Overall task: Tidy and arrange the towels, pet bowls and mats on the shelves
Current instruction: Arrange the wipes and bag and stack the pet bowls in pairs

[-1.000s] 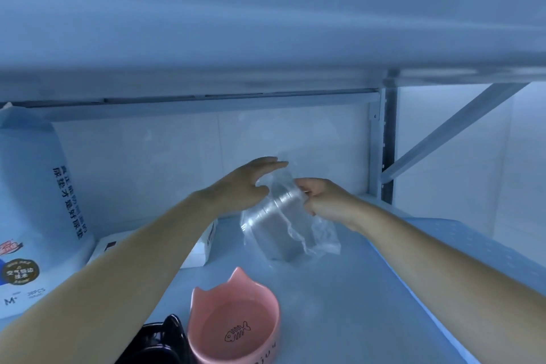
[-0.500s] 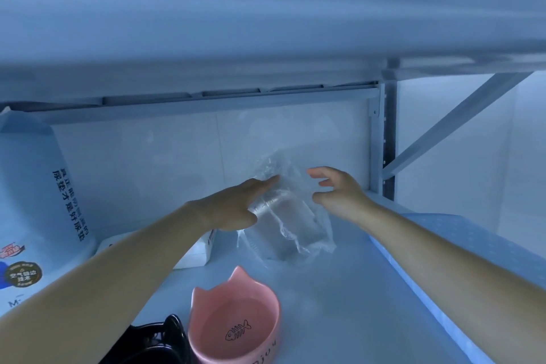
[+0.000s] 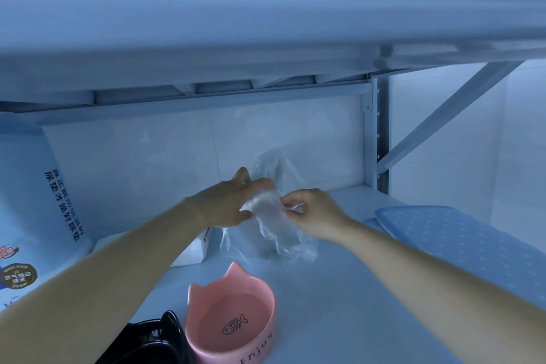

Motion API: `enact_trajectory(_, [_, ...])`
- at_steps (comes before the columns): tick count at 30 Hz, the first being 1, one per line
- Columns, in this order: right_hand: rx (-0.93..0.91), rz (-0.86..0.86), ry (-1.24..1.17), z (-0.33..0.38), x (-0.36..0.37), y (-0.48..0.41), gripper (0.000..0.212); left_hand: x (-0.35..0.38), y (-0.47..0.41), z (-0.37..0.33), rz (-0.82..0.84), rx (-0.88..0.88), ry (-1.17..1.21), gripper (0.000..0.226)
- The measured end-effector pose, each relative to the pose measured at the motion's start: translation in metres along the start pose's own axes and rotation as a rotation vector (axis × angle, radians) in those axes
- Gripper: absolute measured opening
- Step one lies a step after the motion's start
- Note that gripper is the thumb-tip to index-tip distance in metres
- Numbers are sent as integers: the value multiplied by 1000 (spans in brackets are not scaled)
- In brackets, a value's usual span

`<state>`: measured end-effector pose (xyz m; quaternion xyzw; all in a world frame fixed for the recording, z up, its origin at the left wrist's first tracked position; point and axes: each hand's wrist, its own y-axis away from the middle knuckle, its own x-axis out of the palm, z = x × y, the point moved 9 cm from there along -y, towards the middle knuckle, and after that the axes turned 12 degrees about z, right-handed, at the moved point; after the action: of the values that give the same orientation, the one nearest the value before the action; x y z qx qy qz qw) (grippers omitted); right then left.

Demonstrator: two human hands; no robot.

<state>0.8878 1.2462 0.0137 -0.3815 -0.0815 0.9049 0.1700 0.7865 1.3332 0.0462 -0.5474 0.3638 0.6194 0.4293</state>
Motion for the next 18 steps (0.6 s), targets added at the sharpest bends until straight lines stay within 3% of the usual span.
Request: enact_trajectory(18, [39,-216,112,-6,13,-1,14,5,16,39,-220,-72,281,59])
